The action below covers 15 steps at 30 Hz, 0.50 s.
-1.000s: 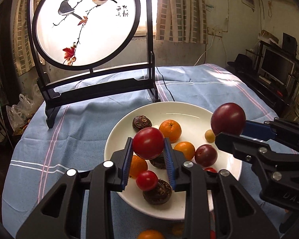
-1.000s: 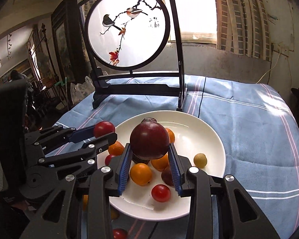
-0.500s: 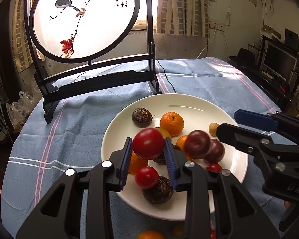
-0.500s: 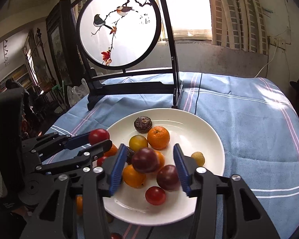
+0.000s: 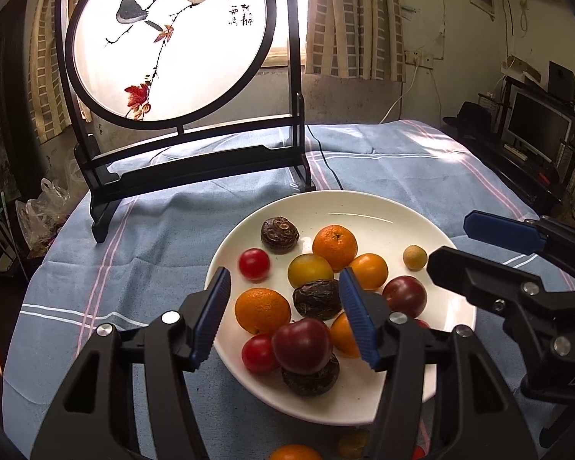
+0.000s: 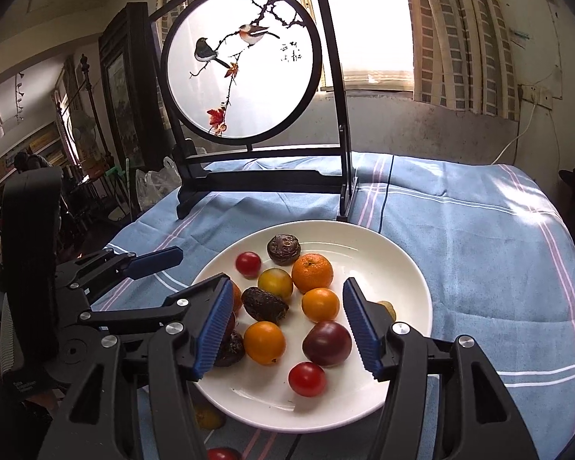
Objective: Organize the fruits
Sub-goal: 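Carry both fruits onto the white plate and open both tools, then withdraw both tools from the plate toward the loose fruits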
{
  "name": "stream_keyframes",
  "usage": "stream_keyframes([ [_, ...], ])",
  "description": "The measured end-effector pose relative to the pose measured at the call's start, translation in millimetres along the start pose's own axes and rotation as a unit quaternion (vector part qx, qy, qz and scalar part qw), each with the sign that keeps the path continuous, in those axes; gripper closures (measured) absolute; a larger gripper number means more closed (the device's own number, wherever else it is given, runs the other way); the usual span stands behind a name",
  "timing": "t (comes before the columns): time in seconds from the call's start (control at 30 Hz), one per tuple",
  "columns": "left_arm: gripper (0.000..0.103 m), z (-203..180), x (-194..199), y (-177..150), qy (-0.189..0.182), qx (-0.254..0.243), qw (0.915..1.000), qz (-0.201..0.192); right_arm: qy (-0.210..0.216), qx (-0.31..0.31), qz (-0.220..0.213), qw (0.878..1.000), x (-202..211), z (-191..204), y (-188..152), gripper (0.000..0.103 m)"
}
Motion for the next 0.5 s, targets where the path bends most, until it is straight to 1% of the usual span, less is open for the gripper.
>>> stream_keyframes([
  [0.13, 0.045, 4, 10, 6, 0.001, 0.003, 0.9999, -0.01, 0.013, 0.002, -0.019, 1.0, 16, 7, 7, 0.042],
  [0.2, 0.044, 8, 23, 13, -0.006, 0.009, 0.9996, -0.025, 0.028, 0.009, -0.034, 0.999, 29, 14, 13, 0.038],
  [0.27, 0.038, 11, 41, 20, -0.013, 0.014, 0.9988, -0.044, 0.033, 0.024, -0.05, 0.998, 44, 24, 19, 0.037],
  [0.33, 0.031, 13, 59, 20, -0.017, 0.009, 0.9977, -0.064, 0.033, 0.037, -0.067, 0.997, 62, 30, 21, 0.037],
  [0.37, 0.03, 15, 66, 18, -0.018, 0.004, 0.9974, -0.07, 0.035, 0.042, -0.069, 0.996, 69, 32, 19, 0.037],
  [0.4, 0.029, 17, 71, 14, -0.018, -0.002, 0.9974, -0.069, 0.034, 0.048, -0.066, 0.996, 74, 34, 16, 0.036],
  [0.5, 0.029, 23, 77, -5, -0.003, -0.034, 0.998, -0.054, 0.013, 0.08, -0.029, 0.996, 80, 38, -4, 0.036],
])
Point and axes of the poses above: each gripper's, at about its wrist camera, not at the fingertips, and x roughly against the way its jaws point, z to its left, y to its top, the point moved 2 cm from there along -x, roughly the way its jaws point, and after that the axes turned 13 degrees about x, right-handed, at the moved point
